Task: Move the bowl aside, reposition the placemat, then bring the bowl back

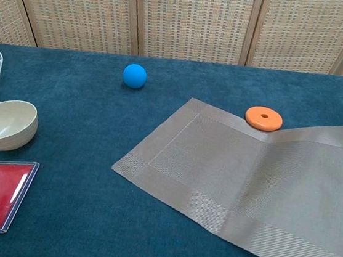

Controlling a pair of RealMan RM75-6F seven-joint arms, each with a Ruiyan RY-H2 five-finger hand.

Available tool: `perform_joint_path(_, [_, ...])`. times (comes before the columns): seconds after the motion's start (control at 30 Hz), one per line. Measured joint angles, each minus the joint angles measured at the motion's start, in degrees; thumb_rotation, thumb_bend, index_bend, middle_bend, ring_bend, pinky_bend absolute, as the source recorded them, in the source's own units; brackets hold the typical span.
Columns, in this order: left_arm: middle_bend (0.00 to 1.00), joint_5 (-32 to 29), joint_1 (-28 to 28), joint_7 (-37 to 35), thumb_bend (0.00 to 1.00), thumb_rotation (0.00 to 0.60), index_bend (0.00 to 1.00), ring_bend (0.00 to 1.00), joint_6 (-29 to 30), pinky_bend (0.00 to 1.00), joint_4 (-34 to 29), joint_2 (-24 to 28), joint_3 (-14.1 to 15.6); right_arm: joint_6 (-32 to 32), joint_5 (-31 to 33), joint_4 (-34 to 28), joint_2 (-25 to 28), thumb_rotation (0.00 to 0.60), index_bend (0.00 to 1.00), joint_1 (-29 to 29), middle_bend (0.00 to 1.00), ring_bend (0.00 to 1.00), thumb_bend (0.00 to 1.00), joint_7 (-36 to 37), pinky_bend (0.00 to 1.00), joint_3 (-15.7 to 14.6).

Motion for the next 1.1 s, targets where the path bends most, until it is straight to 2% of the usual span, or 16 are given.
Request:
perform_joint_path(0.23, [0.00,-0.05,-0.21,0.70,0.12,0.600,0.01,0.00,-0.30,0.00,-0.37,-0.21,-0.11,-3.94,3.61,0.87,0.52,0.600,0.70,2.84,0.17,0.00,0.53,-6.22,0.11,2.17])
perform_joint_path(0.53, [0.00,-0.56,-0.68,0.73,0.12,0.600,0.01,0.00,-1.28,0.00,-0.05,-0.50,-0.28,-4.99,3.50,3.61,-1.80,0.600,0.67,4.62,0.15,0.00,0.53,-8.28,0.10,1.68])
perform_joint_path(0.6, [0.00,-0.71,-0.77,0.54,0.12,0.600,0.01,0.00,-1.44,0.00,0.08,-0.56,-0.34,-4.32,2.89,4.26,-2.36,0.600,0.58,4.77,0.09,0.00,0.50,-8.49,0.06,1.42])
perform_joint_path(0.67, [0.00,-0.86,-0.89,0.48,0.12,0.600,0.01,0.00,-1.65,0.00,0.25,-0.66,-0.42,-3.50,2.39,4.78,-2.66,0.600,0.38,4.80,0.01,0.00,0.44,-8.70,0.01,1.26])
perform_joint_path(0.73, [0.00,-1.08,-1.07,0.45,0.12,0.600,0.01,0.00,-2.03,0.00,0.31,-0.76,-0.51,-2.33,2.20,5.06,-2.75,0.600,0.20,4.62,0.00,0.00,0.40,-8.71,0.00,1.34])
perform_joint_path(0.83, [0.00,-1.30,-1.66,0.67,0.12,0.600,0.01,0.00,-2.80,0.00,0.17,-0.90,-0.80,-0.60,2.56,4.38,-2.14,0.600,0.04,3.79,0.00,0.00,0.36,-7.45,0.00,1.95])
perform_joint_path(0.9, [0.00,-1.43,-2.21,1.05,0.12,0.600,0.01,0.00,-3.52,0.00,-0.27,-0.96,-1.04,0.74,2.79,3.36,-1.19,0.600,0.00,2.95,0.00,0.00,0.35,-6.21,0.00,2.34])
perform_joint_path(1.1, [0.00,-1.38,-4.41,2.29,0.12,0.600,0.01,0.00,-6.00,0.00,-2.68,-0.95,-1.76,5.11,2.90,-0.23,2.32,0.600,0.00,-0.45,0.00,0.00,0.33,-1.79,0.00,2.75])
